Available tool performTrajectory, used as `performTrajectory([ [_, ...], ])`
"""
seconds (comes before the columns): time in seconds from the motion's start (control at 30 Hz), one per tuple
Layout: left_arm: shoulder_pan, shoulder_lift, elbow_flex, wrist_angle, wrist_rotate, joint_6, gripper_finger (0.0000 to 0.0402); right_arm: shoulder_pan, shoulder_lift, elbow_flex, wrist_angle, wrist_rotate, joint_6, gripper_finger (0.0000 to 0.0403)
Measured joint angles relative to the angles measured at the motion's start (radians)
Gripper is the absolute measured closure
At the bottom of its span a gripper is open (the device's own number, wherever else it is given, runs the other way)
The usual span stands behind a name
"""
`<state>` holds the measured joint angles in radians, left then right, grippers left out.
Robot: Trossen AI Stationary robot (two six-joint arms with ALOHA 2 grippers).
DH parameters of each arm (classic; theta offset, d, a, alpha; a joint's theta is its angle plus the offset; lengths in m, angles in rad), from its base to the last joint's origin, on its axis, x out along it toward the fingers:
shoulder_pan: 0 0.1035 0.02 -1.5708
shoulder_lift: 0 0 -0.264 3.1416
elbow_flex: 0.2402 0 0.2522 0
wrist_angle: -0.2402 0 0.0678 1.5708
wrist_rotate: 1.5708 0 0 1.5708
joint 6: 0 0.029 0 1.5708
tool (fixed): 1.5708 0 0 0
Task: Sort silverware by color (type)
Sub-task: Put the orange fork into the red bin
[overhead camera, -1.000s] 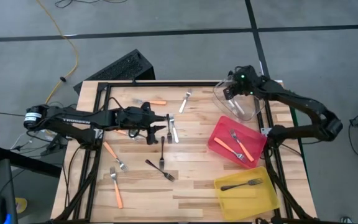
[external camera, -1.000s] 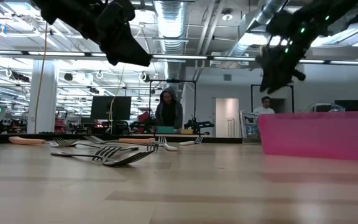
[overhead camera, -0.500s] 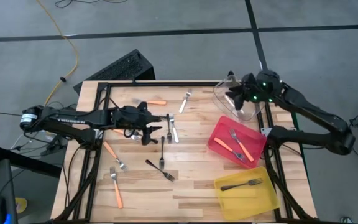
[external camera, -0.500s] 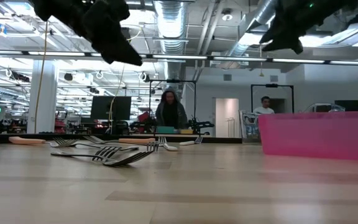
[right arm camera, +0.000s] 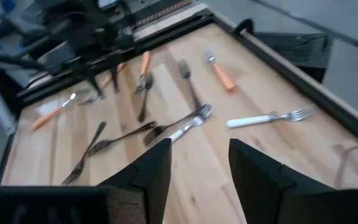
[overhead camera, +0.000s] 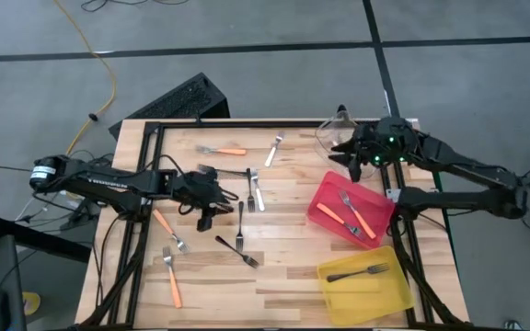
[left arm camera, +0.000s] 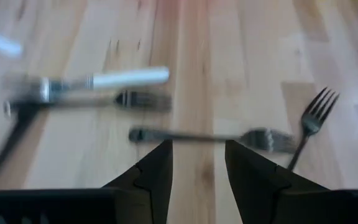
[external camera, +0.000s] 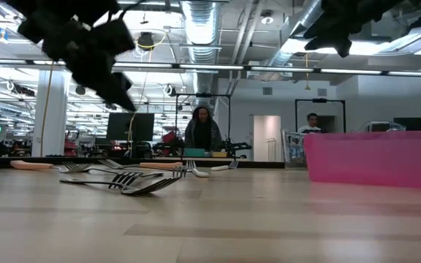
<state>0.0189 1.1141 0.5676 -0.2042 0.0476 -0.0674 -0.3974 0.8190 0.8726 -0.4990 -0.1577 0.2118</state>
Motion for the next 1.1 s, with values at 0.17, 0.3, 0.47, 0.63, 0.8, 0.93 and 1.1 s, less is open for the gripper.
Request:
performTrajectory([
  [0.17,-0.058,0.0,-0.064,0.049,-0.035,-0.108,0.0271,0.055,0.03,0.0,-0.002,0.0,-0.001,0.022],
  [0.3,-0.136,0.0,-0.065,0.037,-0.046,-0.134,0.0271,0.081,0.055,0.0,0.0,0.0,-0.003,0.022],
  [0.47,-0.25,0.0,-0.065,0.031,-0.057,-0.212,0.0271,0.102,0.09,0.0,0.005,0.002,-0.003,0.022],
  [0.63,-0.382,0.0,-0.065,-0.023,-0.094,-0.369,0.0271,0.117,0.129,0.0,0.006,0.003,-0.009,0.022],
  [0.8,-0.466,0.0,-0.065,-0.112,-0.105,-0.626,0.0271,0.116,0.158,0.0,0.006,0.003,-0.01,0.022],
  [0.93,-0.522,0.0,-0.065,-0.177,-0.133,-0.762,0.0271,0.116,0.181,0.0,0.008,0.003,-0.011,0.022],
  [1.1,-0.555,0.0,-0.065,-0.267,-0.123,-0.874,0.0271,0.116,0.194,0.0,0.019,0.002,-0.011,0.022],
])
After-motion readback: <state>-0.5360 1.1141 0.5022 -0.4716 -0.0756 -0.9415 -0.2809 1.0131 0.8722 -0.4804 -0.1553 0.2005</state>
